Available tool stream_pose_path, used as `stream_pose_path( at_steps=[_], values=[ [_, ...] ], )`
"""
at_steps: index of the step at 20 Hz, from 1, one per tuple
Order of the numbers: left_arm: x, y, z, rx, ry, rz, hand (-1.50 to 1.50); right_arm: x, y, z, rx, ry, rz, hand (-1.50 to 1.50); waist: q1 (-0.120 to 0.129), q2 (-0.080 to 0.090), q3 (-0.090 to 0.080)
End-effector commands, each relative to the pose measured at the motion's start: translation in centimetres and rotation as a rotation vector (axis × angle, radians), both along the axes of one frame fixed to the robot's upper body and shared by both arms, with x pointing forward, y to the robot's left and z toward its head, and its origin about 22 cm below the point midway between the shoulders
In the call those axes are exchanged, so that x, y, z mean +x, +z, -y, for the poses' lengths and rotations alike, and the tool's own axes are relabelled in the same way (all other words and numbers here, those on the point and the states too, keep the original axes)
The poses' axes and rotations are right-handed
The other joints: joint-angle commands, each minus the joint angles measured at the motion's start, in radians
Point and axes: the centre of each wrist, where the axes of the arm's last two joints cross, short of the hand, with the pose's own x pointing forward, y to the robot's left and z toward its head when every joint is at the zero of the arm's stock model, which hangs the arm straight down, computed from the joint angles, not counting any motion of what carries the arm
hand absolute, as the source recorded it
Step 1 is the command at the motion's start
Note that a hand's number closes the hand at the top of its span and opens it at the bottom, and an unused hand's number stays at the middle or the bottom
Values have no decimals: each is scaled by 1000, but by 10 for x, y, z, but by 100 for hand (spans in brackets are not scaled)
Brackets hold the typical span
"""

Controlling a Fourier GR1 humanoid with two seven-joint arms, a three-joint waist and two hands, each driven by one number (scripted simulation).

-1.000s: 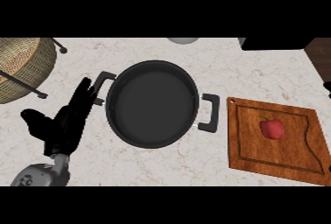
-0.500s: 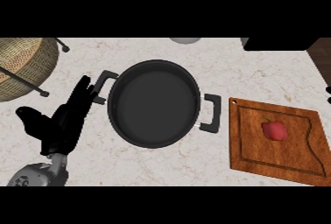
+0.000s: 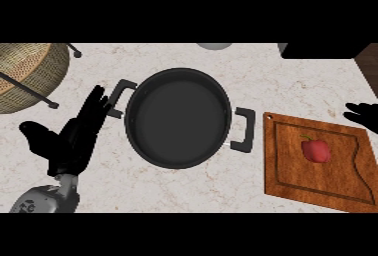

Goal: Pick the bell pepper from the cutting board and place it in the pot

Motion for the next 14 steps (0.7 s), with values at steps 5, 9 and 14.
stream_pose_path(
  at_steps=[5,9,14],
  values=[
    [-17,0,-1,18,-13,-8,0,18,-30,0,-135,-76,-88,-150,6,0,1],
    [10,-2,-11,7,7,7,0,11,-50,6,-182,-101,-57,-150,-7,0,1],
    [-4,-1,-9,17,-3,2,0,25,-71,-5,-142,-116,-44,-150,1,0,1]
  ],
)
